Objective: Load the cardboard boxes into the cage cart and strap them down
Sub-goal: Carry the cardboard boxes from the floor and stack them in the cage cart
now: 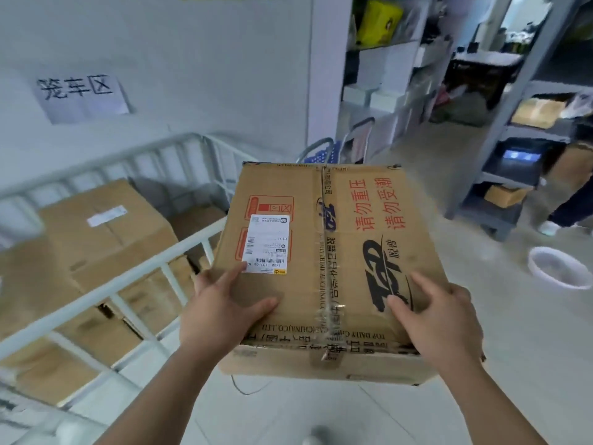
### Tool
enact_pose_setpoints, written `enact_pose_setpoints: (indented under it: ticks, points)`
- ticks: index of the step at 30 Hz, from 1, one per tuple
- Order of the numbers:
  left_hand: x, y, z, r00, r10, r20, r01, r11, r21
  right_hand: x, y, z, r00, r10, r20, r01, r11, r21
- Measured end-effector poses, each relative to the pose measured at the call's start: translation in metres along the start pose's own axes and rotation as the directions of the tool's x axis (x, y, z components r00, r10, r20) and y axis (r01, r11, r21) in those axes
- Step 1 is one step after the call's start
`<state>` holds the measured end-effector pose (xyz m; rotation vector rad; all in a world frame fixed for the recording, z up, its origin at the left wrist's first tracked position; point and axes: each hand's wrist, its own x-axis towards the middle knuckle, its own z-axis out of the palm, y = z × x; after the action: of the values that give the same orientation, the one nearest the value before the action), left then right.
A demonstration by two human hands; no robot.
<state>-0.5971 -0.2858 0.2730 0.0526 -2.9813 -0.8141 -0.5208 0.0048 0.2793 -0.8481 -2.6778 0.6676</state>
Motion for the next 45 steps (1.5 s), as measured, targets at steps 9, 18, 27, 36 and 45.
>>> enact_pose_setpoints:
  ticks: [9, 18, 27, 36, 45]
  points:
    - [0.038, -0.068, -0.054, 0.888, -0.360, -0.287, 0.362, 0.931, -0.047, 0.092, -0.154, 0.078, 0.894, -0.417, 0.163, 0.406, 0.909, 0.095]
    - [0.032, -0.140, -0.096, 0.684, -0.592, -0.427, 0.613, 0.783, -0.104, 0.090, -0.286, 0.146, 0.670, -0.670, 0.319, 0.638, 0.740, 0.213]
    - [0.051, -0.266, -0.175, 0.573, -0.666, -0.478, 0.711, 0.694, -0.114, 0.025, -0.431, 0.231, 0.567, -0.723, 0.396, 0.656, 0.686, 0.314]
    - [0.086, -0.418, -0.273, 0.591, -0.679, -0.436, 0.749, 0.663, -0.017, -0.065, -0.559, 0.321, 0.582, -0.660, 0.476, 0.539, 0.751, 0.381]
    - [0.161, -0.471, -0.276, 0.725, -0.615, -0.311, 0.649, 0.760, 0.010, -0.051, -0.589, 0.340, 0.723, -0.537, 0.435, 0.506, 0.840, 0.197]
